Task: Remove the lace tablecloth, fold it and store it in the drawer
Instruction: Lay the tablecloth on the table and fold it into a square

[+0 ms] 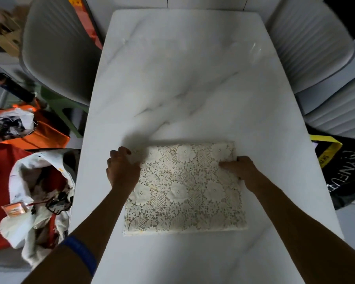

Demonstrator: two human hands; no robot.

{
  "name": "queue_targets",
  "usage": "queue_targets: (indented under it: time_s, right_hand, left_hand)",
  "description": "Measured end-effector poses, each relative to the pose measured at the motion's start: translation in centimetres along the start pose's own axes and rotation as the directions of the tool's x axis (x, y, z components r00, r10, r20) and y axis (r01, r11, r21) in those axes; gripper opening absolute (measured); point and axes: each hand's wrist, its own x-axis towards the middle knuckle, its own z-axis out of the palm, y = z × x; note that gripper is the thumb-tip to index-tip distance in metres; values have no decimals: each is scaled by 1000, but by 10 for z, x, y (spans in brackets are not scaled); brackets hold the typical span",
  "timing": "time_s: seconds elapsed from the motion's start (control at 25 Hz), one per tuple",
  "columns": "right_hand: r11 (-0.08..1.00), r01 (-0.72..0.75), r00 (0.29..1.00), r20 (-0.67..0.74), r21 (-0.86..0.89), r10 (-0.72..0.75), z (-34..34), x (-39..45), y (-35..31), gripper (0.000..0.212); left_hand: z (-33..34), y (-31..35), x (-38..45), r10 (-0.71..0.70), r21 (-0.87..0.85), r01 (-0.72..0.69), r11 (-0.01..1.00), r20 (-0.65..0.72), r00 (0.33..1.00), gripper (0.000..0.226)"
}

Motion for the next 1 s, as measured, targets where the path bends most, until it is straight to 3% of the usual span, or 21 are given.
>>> queue_targets:
  time_s: [0.12, 0.2, 0.24, 0.32, 0.36, 0.44, 0.52, 0.6, 0.64, 0.76, 0.84, 0.88, 0.92, 1.0]
  right_hand:
    - [962, 131, 985, 75, 238, -152, -3, -40, -13, 35]
    - [896, 396, 916, -13, 203, -402, -15, -64, -50, 18]
    - [831, 543, 840, -75, 121, -538, -25, -81, -76, 11]
    - [610, 788, 600, -117, -89, -792, -43, -126, -123, 32]
    - [486, 862, 480, -81, -145, -874, -49, -151, -135, 30]
    - [286, 930, 304, 47, -229, -952, -51, -191, -129, 17]
    - [135, 915, 203, 145, -380, -968, -43, -212, -93, 25]
    - [11, 852, 164, 247, -524, -955, -23, -216, -38, 34]
    - [-17, 819, 192, 301, -574, -934, -13, -215, -5, 36]
    - [-36, 795, 416, 588, -605, -694, 14, -217, 94, 44]
    - [6, 787, 490, 619, -617, -614, 14, -215, 140, 42]
    - [89, 765, 525, 537, -638, -660, 9, -207, 151, 40]
    - [228, 701, 608, 397, -676, -688, 0, -194, 154, 42]
    - [496, 422, 816, 79, -759, -573, -27, -167, 153, 51]
  left_hand:
    - [-3, 17, -39, 134, -361, -108, 926, 48, 990, 42]
    - [-12, 28, -59, 108, -543, -35, 839, 103, 989, 40]
    - [-19, 35, -66, 78, -604, 18, 796, 133, 988, 36]
    - [-39, 53, -71, 2, -727, 144, 671, 196, 981, 25]
    - [-49, 60, -74, -26, -788, 212, 578, 241, 970, 19]
    - [-67, 67, -83, -15, -851, 370, 372, 393, 919, 14]
    - [-75, 66, -98, 73, -814, 515, 267, 550, 832, 37]
    - [-69, 56, -117, 99, -757, 605, 246, 641, 761, 48]
    - [-60, 47, -129, 63, -723, 635, 271, 672, 738, 48]
    - [-24, 11, -173, -128, -573, 659, 487, 700, 703, 26]
    - [-3, -8, -205, -175, -488, 589, 644, 655, 735, 13]
    - [5, -13, -216, -170, -464, 515, 721, 601, 781, 13]
    - [10, -13, -224, -156, -442, 423, 791, 523, 838, 13]
    - [17, -6, -231, -108, -388, 264, 883, 379, 919, 10]
